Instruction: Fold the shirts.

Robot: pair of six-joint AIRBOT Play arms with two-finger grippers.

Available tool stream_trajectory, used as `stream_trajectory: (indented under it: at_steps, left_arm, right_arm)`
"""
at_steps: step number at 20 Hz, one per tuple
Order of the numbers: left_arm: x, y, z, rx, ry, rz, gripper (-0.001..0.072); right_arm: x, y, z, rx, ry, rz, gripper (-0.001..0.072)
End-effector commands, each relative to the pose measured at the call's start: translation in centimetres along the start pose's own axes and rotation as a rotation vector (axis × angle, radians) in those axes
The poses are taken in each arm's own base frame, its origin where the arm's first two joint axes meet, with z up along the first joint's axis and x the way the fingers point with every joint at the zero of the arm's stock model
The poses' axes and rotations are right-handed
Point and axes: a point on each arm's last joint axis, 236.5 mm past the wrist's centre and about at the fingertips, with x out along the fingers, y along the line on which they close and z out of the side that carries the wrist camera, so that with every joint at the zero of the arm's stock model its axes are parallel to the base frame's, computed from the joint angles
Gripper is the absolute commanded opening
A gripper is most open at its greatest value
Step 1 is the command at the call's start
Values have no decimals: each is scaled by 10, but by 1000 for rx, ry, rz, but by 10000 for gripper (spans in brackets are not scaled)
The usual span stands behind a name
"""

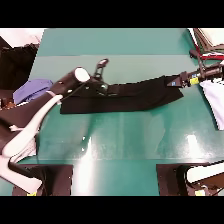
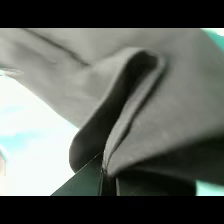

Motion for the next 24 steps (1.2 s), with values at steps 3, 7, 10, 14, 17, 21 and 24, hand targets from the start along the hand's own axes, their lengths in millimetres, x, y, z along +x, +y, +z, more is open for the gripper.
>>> stream_trajectory:
  at_steps: [3,7,10,14,17,21,24]
  left_arm:
    - [58,-15,20,22,-4,-28,25]
    - [69,0,22,35,-14,5,25]
    - [68,13,22,41,-8,50,26]
    - [49,21,29,45,28,58,26]
    - [18,26,42,82,56,73,25]
    - [-26,40,51,131,113,135,25]
    - [-55,54,49,155,165,184,25]
  right_arm:
    - [3,92,9,-125,-41,140,19]
    - [24,136,-1,-216,3,160,18]
    - [34,159,-3,-267,4,164,18]
    - [34,197,3,-372,-2,169,18]
    - [37,225,11,-418,5,183,18]
    - [64,250,15,-469,47,216,18]
    - [90,265,14,-493,91,243,18]
